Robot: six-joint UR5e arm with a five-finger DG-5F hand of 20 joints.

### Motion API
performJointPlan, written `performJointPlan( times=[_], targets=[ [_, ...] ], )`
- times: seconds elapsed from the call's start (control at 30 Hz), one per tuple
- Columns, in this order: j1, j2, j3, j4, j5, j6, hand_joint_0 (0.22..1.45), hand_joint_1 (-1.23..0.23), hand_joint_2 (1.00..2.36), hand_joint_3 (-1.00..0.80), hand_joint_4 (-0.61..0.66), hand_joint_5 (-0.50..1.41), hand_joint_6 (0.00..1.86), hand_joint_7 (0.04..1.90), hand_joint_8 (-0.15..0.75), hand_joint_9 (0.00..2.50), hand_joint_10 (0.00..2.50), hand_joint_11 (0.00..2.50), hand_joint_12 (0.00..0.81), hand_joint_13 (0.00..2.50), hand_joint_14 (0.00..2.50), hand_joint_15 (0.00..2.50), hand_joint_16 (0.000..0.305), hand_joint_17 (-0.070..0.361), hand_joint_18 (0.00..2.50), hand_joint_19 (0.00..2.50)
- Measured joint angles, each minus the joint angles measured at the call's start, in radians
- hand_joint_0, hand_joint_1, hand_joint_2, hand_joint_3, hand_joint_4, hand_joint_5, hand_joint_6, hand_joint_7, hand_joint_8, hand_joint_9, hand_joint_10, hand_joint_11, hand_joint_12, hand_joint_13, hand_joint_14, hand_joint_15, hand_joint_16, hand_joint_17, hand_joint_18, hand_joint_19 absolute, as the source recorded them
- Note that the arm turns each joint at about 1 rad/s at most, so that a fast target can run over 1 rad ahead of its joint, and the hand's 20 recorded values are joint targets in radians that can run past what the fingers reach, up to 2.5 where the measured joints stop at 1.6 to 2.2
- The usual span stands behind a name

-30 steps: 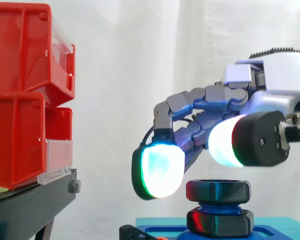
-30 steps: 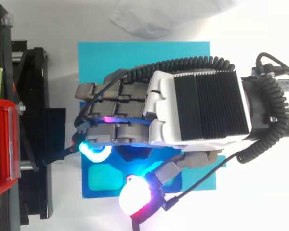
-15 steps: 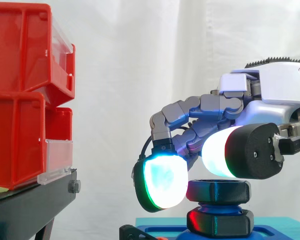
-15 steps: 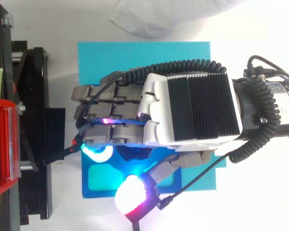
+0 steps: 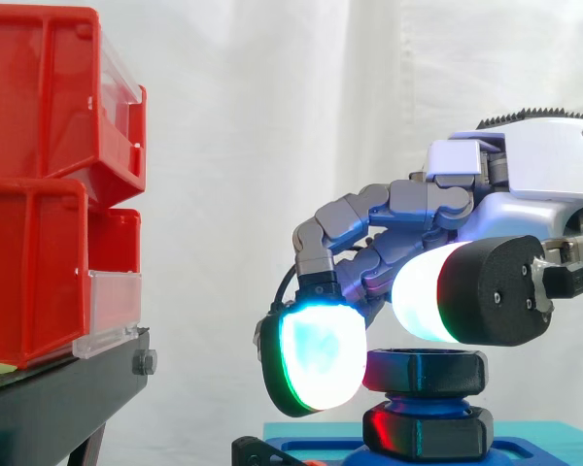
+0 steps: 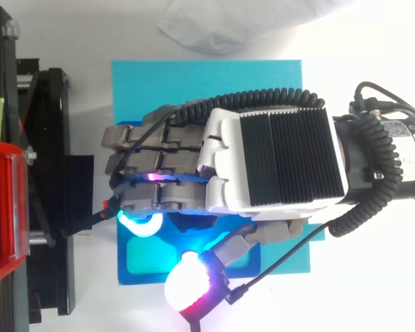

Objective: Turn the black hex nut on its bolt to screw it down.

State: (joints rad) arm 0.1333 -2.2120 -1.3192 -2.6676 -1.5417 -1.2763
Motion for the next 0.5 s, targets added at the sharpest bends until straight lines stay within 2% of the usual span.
performJointPlan(
  times=[0.17, 0.5],
  targets=[
    [-0.005, 0.000, 0.000, 0.000, -0.009, 0.000, 0.48, -0.36, 1.00, -0.50, 0.24, -0.15, 0.79, 1.00, 0.295, 0.52, 0.01, 0.30, 0.367, 0.47, 0.00, 0.07, 0.060, 0.134, 0.54, 0.40],
    [-0.015, 0.000, 0.000, 0.000, -0.027, 0.000, 0.48, -0.36, 1.00, -0.50, 0.24, -0.15, 0.79, 0.99, 0.294, 0.52, 0.01, 0.31, 0.366, 0.48, 0.00, 0.07, 0.060, 0.134, 0.54, 0.40]
  ],
)
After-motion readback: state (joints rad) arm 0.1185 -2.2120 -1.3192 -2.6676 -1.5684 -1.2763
